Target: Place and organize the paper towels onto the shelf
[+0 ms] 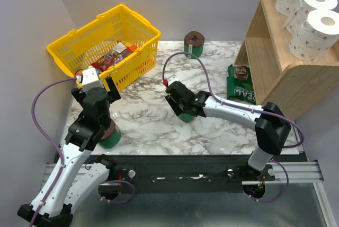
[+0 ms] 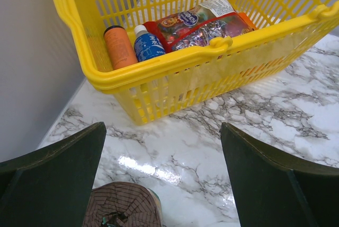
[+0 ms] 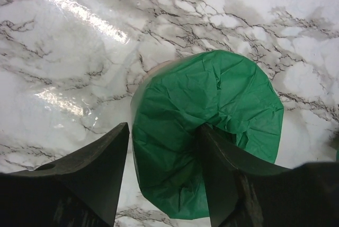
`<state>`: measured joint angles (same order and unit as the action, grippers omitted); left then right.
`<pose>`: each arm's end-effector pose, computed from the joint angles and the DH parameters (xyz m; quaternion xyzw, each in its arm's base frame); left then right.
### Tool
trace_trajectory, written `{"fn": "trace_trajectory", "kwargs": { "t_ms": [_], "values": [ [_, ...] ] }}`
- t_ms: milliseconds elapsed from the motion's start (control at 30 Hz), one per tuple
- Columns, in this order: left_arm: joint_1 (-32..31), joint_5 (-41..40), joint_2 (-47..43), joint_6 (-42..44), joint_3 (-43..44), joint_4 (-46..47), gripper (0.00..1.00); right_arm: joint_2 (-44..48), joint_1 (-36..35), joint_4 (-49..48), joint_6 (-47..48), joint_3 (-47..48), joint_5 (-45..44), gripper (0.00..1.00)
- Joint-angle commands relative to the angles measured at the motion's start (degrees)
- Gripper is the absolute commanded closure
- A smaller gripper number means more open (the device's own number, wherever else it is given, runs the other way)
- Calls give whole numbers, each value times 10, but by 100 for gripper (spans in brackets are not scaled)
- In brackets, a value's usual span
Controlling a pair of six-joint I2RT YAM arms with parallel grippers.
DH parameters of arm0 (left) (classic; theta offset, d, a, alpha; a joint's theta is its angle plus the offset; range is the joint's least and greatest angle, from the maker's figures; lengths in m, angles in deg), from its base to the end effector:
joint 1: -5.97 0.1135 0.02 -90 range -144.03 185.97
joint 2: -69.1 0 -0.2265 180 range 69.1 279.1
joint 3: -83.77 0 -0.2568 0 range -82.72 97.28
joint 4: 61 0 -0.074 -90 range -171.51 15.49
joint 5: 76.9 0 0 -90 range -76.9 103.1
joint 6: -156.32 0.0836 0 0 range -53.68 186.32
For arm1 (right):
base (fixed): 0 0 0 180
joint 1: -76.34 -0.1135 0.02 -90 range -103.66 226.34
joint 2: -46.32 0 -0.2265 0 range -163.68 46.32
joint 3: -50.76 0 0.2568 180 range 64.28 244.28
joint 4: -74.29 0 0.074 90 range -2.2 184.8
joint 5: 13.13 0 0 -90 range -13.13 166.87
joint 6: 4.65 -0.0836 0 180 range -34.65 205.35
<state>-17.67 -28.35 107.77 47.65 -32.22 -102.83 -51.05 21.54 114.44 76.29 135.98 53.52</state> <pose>0.2112 -0.0320 0.3261 -0.1791 0.7578 0.0624 0.6243 0.2532 0.3015 0.1648 -0.2999 0.8793 0.0048 0.3698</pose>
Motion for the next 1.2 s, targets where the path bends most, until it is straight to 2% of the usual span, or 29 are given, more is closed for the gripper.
{"fn": "trace_trajectory", "kwargs": {
  "t_ms": [0,67,200,367,500,633,867,1033,1167],
  "values": [
    [-1,-1,-4,-5,-5,14,1,-18,3,-5,11,-9,-4,39],
    [-1,0,-4,-5,-4,14,1,-18,5,-4,16,-9,1,42],
    [-1,1,-5,-6,-4,13,1,-7,11,7,30,-11,2,54],
    [-1,5,-7,-5,-4,14,1,27,16,45,84,8,-4,58],
    [-1,7,-7,-6,-3,13,1,57,27,109,165,60,-39,58],
    [-1,7,-13,-6,-2,12,1,75,79,150,225,151,-90,58],
    [-1,16,-19,-5,-3,14,1,60,188,151,331,279,-151,58],
    [-1,26,-16,-7,-1,14,1,36,259,99,416,323,-178,57],
    [-1,30,-15,-7,-1,16,1,21,299,84,428,351,-151,57]
  ]
}}
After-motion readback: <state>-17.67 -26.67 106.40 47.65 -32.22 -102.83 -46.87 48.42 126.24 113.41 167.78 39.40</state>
